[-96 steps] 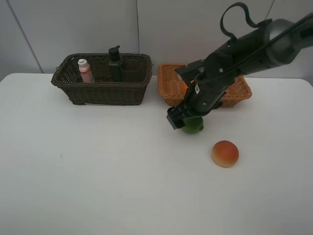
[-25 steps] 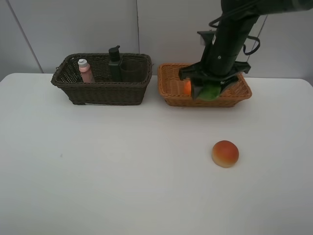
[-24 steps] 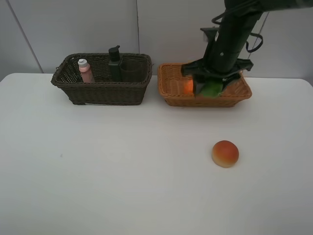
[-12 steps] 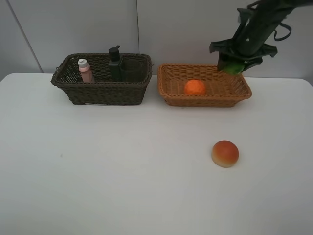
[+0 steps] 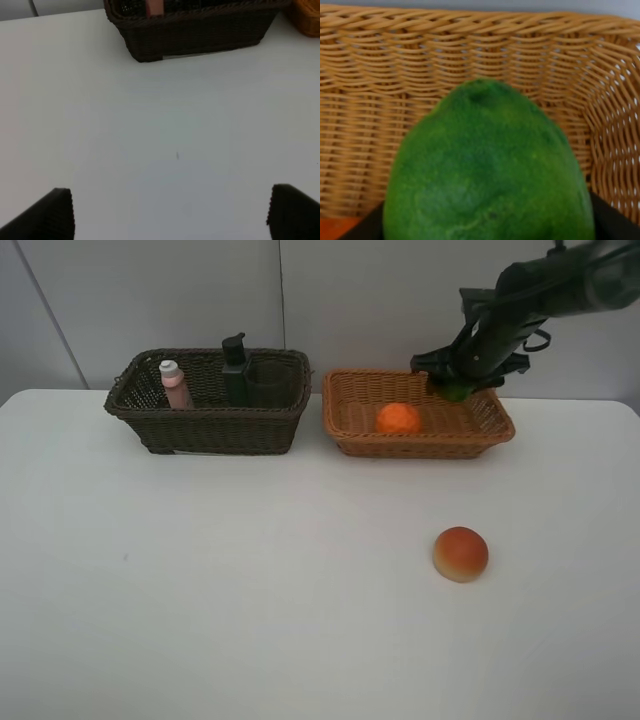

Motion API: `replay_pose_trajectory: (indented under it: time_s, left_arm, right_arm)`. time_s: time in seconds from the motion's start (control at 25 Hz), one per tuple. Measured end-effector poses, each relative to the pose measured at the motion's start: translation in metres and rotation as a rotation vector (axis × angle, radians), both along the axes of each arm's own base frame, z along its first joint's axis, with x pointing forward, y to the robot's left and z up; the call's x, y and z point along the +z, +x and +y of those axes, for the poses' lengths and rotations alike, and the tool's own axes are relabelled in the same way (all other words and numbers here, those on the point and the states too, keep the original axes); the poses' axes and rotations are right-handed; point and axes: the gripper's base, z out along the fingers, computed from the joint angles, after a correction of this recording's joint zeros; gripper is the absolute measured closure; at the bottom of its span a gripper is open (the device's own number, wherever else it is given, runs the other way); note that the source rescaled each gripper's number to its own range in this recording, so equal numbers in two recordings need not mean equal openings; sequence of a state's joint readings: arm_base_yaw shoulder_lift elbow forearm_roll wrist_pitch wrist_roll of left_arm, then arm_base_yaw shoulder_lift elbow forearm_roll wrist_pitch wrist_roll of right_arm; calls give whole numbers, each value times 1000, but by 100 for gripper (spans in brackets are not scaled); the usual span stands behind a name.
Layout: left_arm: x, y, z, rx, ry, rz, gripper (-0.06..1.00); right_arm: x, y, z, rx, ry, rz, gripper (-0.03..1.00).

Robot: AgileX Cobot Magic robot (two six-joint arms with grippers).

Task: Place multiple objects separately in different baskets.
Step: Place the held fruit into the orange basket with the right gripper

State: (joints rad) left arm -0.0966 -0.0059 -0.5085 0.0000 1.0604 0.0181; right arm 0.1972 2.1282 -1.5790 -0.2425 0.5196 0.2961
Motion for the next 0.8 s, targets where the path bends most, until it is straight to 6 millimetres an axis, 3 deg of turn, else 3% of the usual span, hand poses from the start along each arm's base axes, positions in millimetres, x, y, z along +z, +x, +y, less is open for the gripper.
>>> replay_pose_trajectory:
  time_s: [0.48, 0.56, 0.68, 0.8]
  left_arm:
    - [0, 0, 0, 0, 0, 0, -6]
    - [0, 0, 0, 0, 0, 0, -6]
    - [0, 0, 0, 0, 0, 0, -6]
    - [0, 0, 0, 0, 0, 0, -6]
  right_arm:
    - [-21, 5, 1, 19, -19, 9, 92]
    - [-21, 5, 1, 19, -20, 9, 72]
    - [-21, 5, 1, 20, -18, 3, 22]
    - [-20, 5, 1, 19, -19, 6, 3]
